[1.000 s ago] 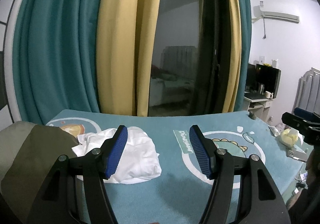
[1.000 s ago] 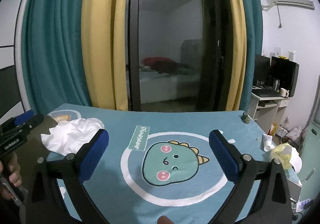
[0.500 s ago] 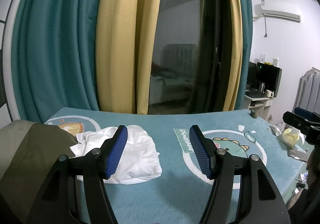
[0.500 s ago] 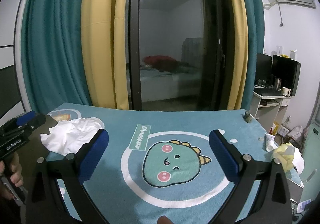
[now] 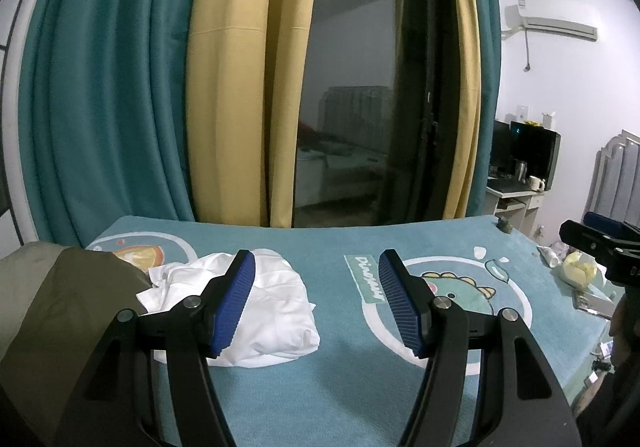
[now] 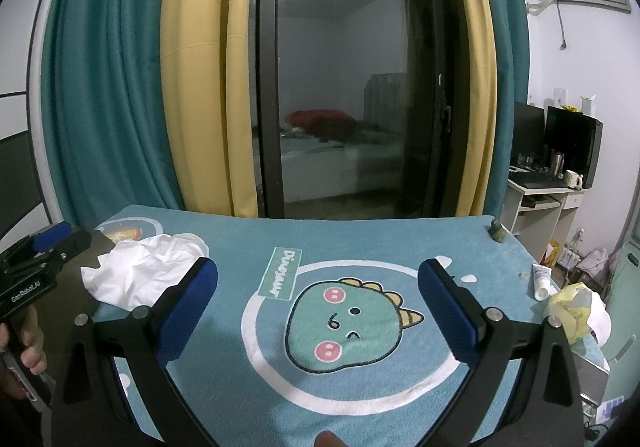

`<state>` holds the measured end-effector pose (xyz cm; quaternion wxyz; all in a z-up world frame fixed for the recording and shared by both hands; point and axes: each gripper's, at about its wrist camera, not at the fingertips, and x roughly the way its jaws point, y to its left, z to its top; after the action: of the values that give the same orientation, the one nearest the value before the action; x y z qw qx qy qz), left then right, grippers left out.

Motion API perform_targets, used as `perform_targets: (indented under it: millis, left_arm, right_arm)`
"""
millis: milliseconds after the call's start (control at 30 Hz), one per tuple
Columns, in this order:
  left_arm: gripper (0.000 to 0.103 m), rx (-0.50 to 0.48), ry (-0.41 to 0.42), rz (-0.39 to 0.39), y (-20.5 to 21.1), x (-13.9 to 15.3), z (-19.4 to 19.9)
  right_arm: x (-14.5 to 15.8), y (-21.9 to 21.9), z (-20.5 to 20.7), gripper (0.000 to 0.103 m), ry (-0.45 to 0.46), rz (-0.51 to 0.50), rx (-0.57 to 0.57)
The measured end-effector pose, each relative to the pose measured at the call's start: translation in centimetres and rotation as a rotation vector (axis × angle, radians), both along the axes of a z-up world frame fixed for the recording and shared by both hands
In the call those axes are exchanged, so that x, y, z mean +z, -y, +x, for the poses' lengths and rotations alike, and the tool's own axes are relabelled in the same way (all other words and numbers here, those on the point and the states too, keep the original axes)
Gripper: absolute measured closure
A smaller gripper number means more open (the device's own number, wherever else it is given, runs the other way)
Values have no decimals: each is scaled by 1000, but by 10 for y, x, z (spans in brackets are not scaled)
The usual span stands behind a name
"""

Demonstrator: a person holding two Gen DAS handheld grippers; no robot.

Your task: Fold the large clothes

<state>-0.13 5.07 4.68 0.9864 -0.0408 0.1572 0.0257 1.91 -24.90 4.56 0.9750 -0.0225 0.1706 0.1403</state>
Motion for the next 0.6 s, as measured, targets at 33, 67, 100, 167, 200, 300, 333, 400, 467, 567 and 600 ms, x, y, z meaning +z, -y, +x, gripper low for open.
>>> perform_targets:
  millis: [33, 67, 100, 167, 200, 300, 333, 400, 467, 567, 600]
  left_arm:
    - [35, 1, -1, 0, 0, 0, 0]
    - [35, 1, -1, 0, 0, 0, 0]
    - [35, -1, -2, 0, 1, 0, 0]
    - [35, -3, -2, 0, 0, 0, 0]
    - [35, -4, -2, 0, 0, 0, 0]
    - [35, -7, -2, 3, 1, -1, 0]
    - [35, -10, -2, 7, 2, -1, 1]
    - [35, -13, -4, 14, 4, -3, 1]
    - [35, -19, -9, 16, 4, -4, 2]
    - [35, -21, -6, 22, 3, -5, 3]
    - [35, -20, -6, 24, 3, -5, 3]
  right_arm:
    - [0, 0, 0, 3, -1, 0, 0]
    - [0, 0, 0, 3, -1, 1, -3]
    - [0, 0, 0, 3, 0, 2, -1]
    - [-1, -1, 1, 3, -2, 1, -3]
    - [-1, -2, 1, 3, -3, 1, -2]
    - [-1, -2, 1, 3, -5, 1, -2]
    - [-3, -3, 2, 3, -8, 0, -3]
    - [-5, -4, 3, 3, -11, -4, -5]
    - [-6, -6, 2, 3, -15, -7, -5]
    - [-8, -8, 2, 3, -17, -7, -6]
    - [-8, -8, 2, 3, -18, -6, -6]
